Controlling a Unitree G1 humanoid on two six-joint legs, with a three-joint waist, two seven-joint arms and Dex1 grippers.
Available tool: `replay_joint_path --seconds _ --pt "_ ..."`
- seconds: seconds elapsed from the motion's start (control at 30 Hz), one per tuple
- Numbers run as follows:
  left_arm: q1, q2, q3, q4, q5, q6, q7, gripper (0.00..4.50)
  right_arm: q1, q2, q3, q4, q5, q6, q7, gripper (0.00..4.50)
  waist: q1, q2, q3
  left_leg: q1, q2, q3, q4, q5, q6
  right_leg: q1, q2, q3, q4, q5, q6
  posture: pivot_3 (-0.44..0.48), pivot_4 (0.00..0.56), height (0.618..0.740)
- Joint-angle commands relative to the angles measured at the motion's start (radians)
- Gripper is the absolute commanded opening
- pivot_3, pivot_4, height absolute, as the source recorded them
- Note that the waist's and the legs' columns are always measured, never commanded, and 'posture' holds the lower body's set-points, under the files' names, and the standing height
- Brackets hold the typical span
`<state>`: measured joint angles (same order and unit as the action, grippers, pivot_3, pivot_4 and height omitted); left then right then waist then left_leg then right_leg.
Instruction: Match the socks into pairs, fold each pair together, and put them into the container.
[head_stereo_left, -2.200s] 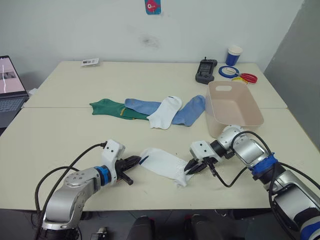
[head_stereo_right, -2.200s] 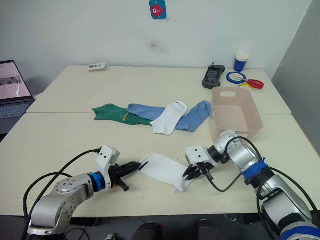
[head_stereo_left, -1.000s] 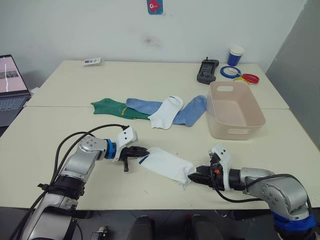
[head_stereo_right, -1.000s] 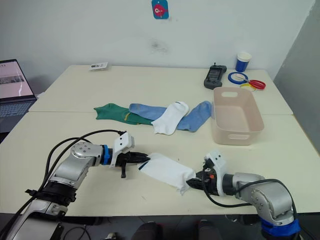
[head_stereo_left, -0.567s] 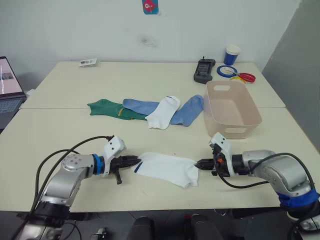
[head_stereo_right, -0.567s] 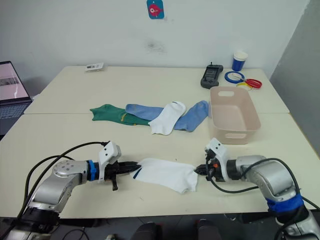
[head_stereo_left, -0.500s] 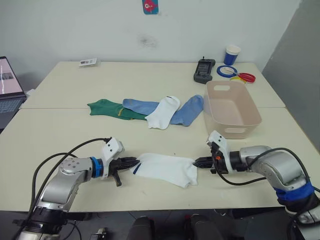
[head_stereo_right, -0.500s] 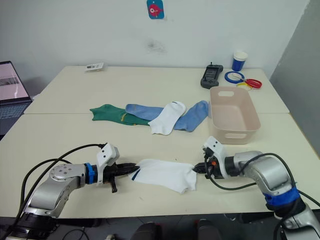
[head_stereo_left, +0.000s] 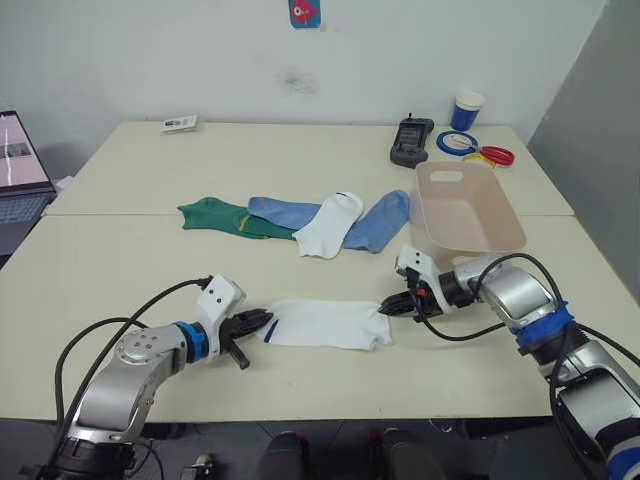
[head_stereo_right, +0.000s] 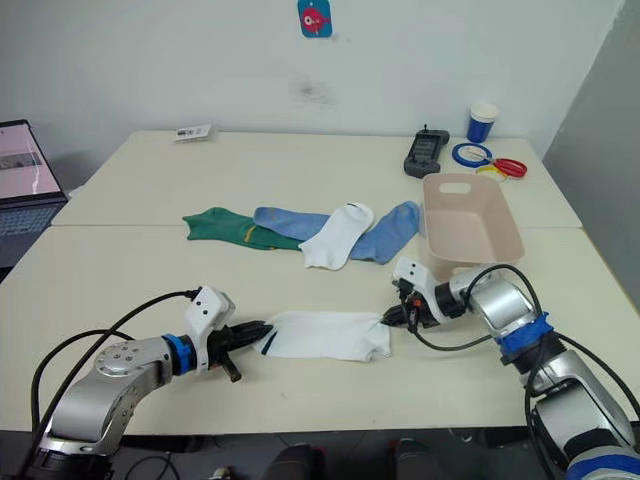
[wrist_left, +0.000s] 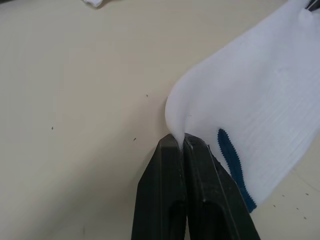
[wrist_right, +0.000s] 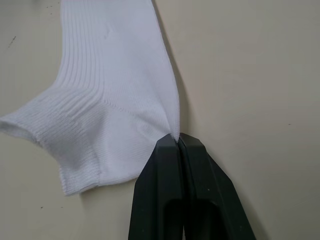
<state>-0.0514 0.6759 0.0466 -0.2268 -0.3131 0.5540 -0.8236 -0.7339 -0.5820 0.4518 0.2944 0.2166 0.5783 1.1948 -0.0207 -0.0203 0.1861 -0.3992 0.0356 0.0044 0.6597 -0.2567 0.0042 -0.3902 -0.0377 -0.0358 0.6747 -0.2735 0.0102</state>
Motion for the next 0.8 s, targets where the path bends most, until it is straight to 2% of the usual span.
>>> replay_joint_path --seconds 0.03,0.07,0.13,0.17,0.33,0.5,0.57,0.6,0.8 --pt "0.006 0.007 -0.024 -0.017 -0.003 -0.019 -0.026 0.00 -0.001 0.000 -0.022 0.029 -0.034 -0.039 0.000 0.02 0.000 0.000 0.000 0.000 0.000 0.000 0.000 0.000 0.000 0.000 0.000 0.000 0.000 0.000 -0.001 0.000 0.150 0.740" --pt "0.007 0.004 -0.033 -0.021 -0.002 -0.023 -0.031 0.00 0.005 0.000 -0.027 0.031 -0.035 -0.046 0.002 0.21 0.000 0.000 0.000 0.000 0.000 0.000 0.000 0.000 0.000 0.000 0.000 0.000 0.000 0.000 -0.001 0.000 0.150 0.740" --pt "0.010 -0.007 -0.039 -0.025 -0.003 -0.025 -0.026 0.46 0.015 -0.003 -0.037 0.032 -0.038 -0.068 -0.002 0.61 0.000 0.000 0.000 0.001 0.000 0.000 0.000 0.000 0.000 0.000 -0.001 0.000 0.001 0.000 -0.001 0.000 0.150 0.740" --pt "0.012 -0.008 -0.040 -0.024 -0.002 -0.031 -0.025 0.69 0.019 -0.006 -0.046 0.030 -0.037 -0.076 -0.005 0.97 0.000 0.000 0.000 0.001 0.000 0.000 0.000 0.000 0.000 0.001 -0.001 0.000 0.001 0.000 -0.001 0.000 0.150 0.740" --pt "0.046 0.015 0.006 -0.043 -0.016 -0.048 -0.028 2.20 0.079 -0.066 -0.128 -0.096 0.002 -0.055 -0.008 2.65 0.002 0.000 0.000 0.000 0.000 0.000 0.000 0.000 0.000 0.000 -0.002 0.000 0.000 0.003 -0.005 0.000 0.150 0.740" --pt "0.078 0.114 0.070 -0.014 -0.005 -0.126 -0.094 3.72 0.195 -0.149 -0.209 -0.285 0.014 -0.068 -0.031 4.46 0.010 0.000 0.000 0.000 0.001 -0.001 -0.001 0.000 0.000 0.000 -0.002 -0.001 0.000 0.001 -0.007 0.000 0.150 0.740" --pt "0.087 0.158 0.098 0.017 -0.008 -0.190 -0.145 4.37 0.243 -0.185 -0.216 -0.340 -0.028 -0.167 -0.038 4.50 0.010 0.001 0.000 0.000 0.002 0.000 -0.001 0.000 0.000 -0.001 0.000 -0.002 0.001 -0.002 -0.003 0.000 0.150 0.740" --pt "0.087 0.173 0.110 0.037 -0.005 -0.231 -0.164 4.46 0.264 -0.195 -0.224 -0.363 -0.030 -0.194 -0.037 4.50 0.010 0.001 0.001 0.000 0.003 0.000 -0.001 0.000 0.000 -0.001 0.001 -0.002 0.001 -0.002 -0.004 0.000 0.150 0.740" --pt "0.096 0.185 0.178 0.124 -0.028 -0.457 -0.274 4.46 0.422 -0.232 -0.287 -0.490 -0.026 -0.338 -0.041 4.50 0.018 0.001 0.001 0.000 0.004 0.002 -0.004 0.000 0.000 -0.003 0.001 -0.001 0.000 -0.003 -0.005 0.000 0.150 0.740"
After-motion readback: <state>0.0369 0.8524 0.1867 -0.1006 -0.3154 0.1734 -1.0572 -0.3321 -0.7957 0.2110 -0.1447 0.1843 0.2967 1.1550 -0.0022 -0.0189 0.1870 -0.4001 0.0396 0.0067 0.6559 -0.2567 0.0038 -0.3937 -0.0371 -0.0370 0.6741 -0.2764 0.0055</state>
